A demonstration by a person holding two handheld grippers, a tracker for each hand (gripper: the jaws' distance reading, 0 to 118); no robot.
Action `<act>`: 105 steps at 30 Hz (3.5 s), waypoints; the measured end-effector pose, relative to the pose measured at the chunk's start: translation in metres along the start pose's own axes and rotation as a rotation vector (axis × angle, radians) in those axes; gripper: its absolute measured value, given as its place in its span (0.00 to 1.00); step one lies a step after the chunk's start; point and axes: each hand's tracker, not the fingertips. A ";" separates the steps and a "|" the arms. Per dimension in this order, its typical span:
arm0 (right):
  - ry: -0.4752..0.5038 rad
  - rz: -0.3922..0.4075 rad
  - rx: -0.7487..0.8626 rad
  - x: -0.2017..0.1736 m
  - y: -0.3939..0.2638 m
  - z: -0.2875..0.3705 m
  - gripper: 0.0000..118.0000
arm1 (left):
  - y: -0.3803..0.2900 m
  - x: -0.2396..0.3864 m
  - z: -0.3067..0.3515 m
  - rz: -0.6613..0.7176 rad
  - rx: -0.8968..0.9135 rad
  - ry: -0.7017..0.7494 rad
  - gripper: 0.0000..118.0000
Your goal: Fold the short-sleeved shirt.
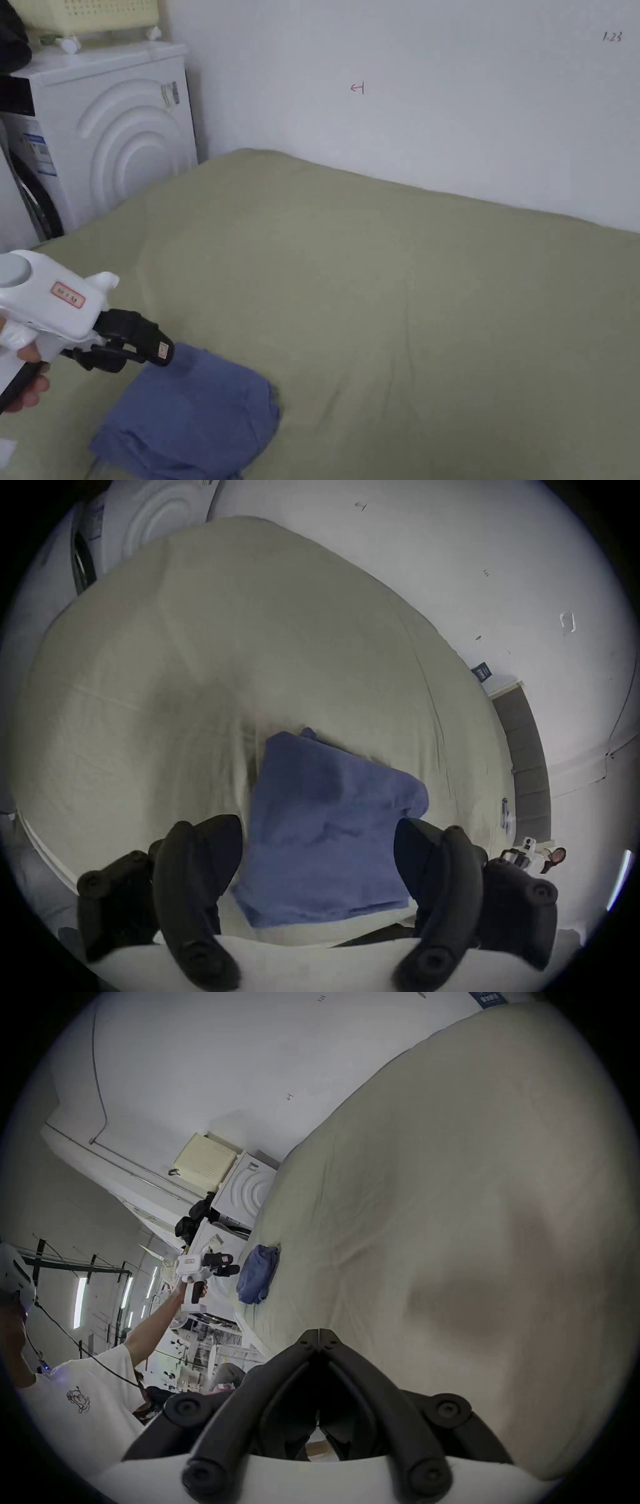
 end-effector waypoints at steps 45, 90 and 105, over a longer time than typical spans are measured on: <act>-0.829 0.696 0.791 -0.195 0.059 0.099 0.01 | -0.176 0.473 0.000 -0.554 0.896 0.091 0.05; -0.809 0.693 0.841 -0.201 0.051 0.110 1.00 | -0.177 0.460 0.018 -0.462 0.877 0.064 0.94; -0.789 0.683 0.835 -0.208 0.053 0.113 1.00 | -0.187 0.471 0.034 -0.516 0.952 0.148 0.94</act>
